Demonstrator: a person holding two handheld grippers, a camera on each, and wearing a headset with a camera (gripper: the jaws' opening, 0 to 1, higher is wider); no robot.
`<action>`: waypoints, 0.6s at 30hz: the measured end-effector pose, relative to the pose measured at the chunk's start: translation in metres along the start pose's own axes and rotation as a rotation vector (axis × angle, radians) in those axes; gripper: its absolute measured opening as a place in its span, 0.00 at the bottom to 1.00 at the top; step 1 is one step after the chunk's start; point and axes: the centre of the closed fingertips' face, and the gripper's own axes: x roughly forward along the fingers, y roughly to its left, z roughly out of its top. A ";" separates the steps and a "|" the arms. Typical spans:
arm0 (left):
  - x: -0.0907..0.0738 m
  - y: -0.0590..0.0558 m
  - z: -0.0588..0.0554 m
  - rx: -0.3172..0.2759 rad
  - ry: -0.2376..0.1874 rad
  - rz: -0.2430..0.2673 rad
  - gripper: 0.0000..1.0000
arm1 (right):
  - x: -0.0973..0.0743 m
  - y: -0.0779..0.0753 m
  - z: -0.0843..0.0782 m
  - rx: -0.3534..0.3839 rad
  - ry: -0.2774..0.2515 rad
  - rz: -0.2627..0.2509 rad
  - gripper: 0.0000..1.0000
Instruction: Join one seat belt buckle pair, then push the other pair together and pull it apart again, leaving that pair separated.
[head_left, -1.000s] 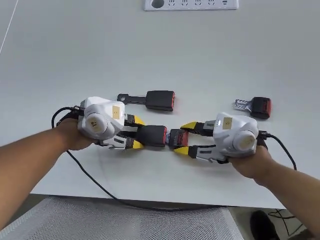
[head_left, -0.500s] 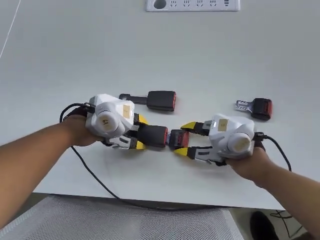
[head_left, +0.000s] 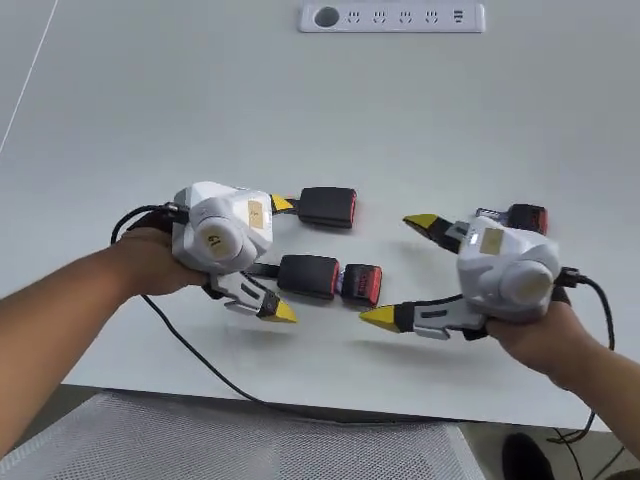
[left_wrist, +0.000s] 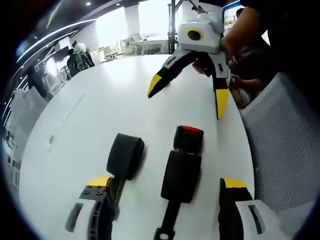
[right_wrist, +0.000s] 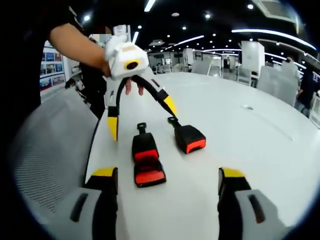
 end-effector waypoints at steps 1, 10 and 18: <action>-0.002 0.004 0.001 0.000 -0.003 0.009 0.90 | -0.007 -0.010 0.000 0.004 -0.006 -0.023 0.84; -0.014 0.047 0.018 -0.013 -0.028 0.072 0.89 | -0.054 -0.077 -0.012 0.019 0.040 -0.141 0.82; -0.004 0.066 0.023 -0.013 -0.036 0.065 0.88 | -0.077 -0.108 -0.035 0.000 0.109 -0.146 0.84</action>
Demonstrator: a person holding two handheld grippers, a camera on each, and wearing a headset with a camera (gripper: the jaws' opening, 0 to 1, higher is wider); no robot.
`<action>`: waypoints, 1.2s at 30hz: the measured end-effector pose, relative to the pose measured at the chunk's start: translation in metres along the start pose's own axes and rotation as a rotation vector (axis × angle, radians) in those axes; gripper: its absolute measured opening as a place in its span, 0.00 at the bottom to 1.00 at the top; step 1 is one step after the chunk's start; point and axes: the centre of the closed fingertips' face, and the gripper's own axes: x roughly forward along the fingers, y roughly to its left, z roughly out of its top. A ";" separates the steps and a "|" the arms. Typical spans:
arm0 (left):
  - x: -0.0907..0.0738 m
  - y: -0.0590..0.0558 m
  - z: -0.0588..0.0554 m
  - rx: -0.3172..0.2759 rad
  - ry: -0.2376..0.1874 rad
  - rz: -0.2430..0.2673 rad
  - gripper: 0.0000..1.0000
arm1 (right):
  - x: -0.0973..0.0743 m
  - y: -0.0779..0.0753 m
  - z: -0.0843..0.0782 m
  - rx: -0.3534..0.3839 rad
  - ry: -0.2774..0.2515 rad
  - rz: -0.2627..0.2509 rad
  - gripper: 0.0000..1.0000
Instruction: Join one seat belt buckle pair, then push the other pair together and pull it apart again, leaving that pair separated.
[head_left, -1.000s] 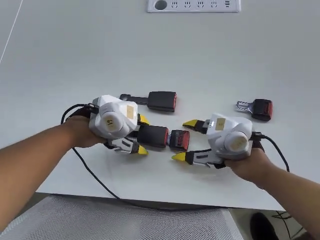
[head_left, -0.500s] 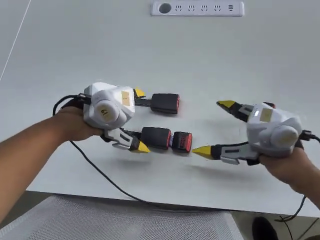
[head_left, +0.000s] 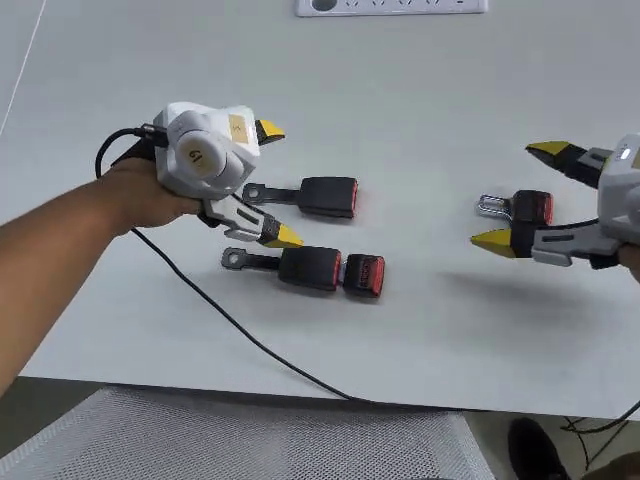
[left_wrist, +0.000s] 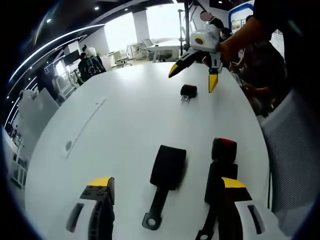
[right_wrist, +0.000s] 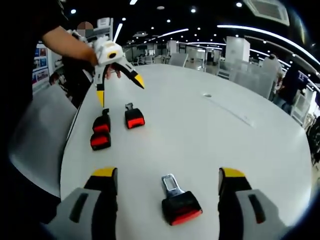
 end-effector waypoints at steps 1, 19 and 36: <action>0.003 0.000 0.000 0.004 0.002 -0.010 0.88 | -0.001 -0.001 -0.006 0.003 0.021 0.014 0.84; 0.049 -0.012 -0.033 -0.014 0.052 -0.145 0.68 | 0.002 -0.009 -0.064 0.050 0.147 0.154 0.69; 0.047 -0.008 -0.028 0.057 0.028 -0.170 0.53 | 0.006 -0.004 -0.061 -0.043 0.144 0.225 0.48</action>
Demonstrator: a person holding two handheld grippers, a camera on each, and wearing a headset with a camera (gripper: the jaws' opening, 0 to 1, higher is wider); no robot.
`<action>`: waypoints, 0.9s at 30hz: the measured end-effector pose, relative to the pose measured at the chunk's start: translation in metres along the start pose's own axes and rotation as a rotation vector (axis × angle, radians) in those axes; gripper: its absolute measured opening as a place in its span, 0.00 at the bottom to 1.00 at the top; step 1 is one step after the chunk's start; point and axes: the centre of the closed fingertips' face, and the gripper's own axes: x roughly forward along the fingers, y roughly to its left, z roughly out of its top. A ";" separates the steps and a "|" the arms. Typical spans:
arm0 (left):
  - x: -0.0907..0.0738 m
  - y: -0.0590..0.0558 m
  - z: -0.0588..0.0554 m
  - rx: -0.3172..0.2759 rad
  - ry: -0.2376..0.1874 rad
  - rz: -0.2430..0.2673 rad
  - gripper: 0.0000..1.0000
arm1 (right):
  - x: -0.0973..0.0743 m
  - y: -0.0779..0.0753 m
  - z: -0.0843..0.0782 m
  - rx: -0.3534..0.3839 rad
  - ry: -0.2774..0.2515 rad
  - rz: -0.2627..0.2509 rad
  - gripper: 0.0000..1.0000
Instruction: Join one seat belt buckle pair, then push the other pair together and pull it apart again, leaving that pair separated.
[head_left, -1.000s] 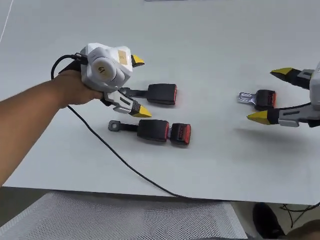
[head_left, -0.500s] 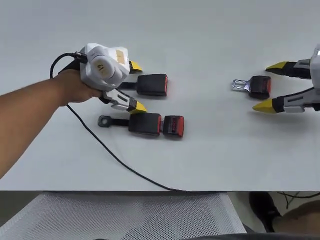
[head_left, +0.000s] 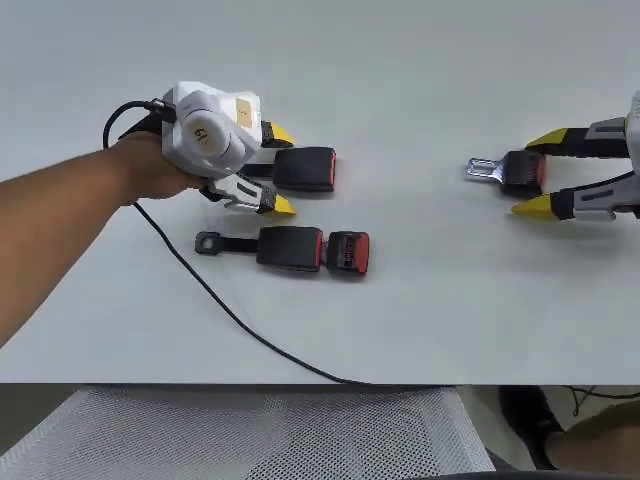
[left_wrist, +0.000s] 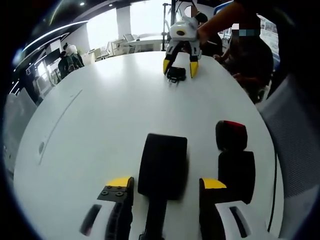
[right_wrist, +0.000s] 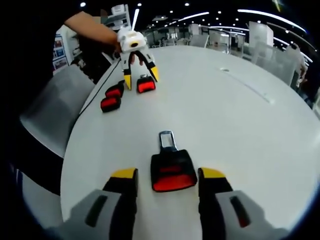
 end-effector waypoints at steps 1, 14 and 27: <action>0.000 0.000 0.000 0.005 0.002 -0.003 0.52 | 0.000 -0.001 0.000 -0.007 0.000 0.001 0.47; 0.000 0.004 0.006 0.033 -0.010 -0.013 0.35 | 0.000 -0.011 0.002 -0.039 0.002 -0.012 0.36; 0.000 0.008 0.009 0.038 -0.014 -0.012 0.34 | -0.003 -0.010 0.002 -0.049 -0.039 0.028 0.34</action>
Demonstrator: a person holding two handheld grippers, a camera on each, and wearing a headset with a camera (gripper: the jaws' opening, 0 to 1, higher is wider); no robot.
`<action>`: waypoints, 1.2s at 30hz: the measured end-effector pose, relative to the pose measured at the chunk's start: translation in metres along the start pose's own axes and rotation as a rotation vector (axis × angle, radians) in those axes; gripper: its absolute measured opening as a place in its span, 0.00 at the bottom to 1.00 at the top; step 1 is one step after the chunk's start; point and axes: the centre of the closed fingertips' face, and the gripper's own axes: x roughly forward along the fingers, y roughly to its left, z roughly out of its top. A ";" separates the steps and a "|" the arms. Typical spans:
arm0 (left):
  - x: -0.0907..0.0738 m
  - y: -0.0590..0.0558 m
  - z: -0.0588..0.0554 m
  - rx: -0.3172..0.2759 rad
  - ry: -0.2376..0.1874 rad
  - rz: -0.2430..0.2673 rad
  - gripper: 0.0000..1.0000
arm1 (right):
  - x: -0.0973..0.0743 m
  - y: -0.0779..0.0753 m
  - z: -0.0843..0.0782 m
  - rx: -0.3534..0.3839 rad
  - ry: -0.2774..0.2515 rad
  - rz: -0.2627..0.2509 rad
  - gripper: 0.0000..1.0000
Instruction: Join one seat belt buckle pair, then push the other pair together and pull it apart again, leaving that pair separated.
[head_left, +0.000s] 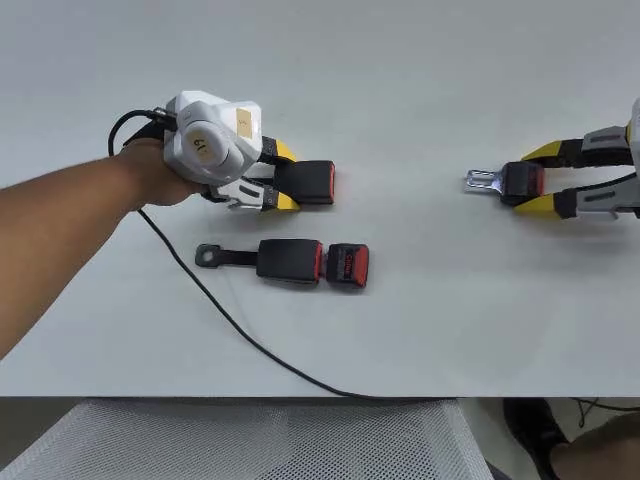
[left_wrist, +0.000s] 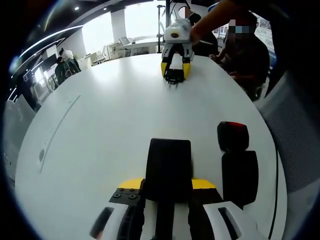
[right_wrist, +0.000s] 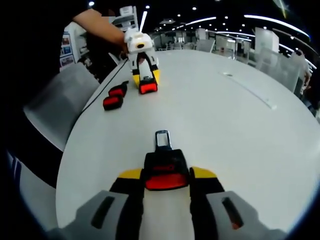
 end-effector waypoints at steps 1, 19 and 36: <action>0.001 0.000 0.000 0.001 0.000 0.000 0.34 | 0.000 0.000 0.000 0.000 -0.001 0.001 0.34; 0.003 0.000 -0.001 -0.005 0.008 0.001 0.34 | 0.027 0.001 0.022 -0.006 -0.055 0.011 0.34; 0.004 0.002 -0.001 -0.017 0.017 0.003 0.34 | 0.078 0.021 0.067 -0.021 -0.121 0.030 0.34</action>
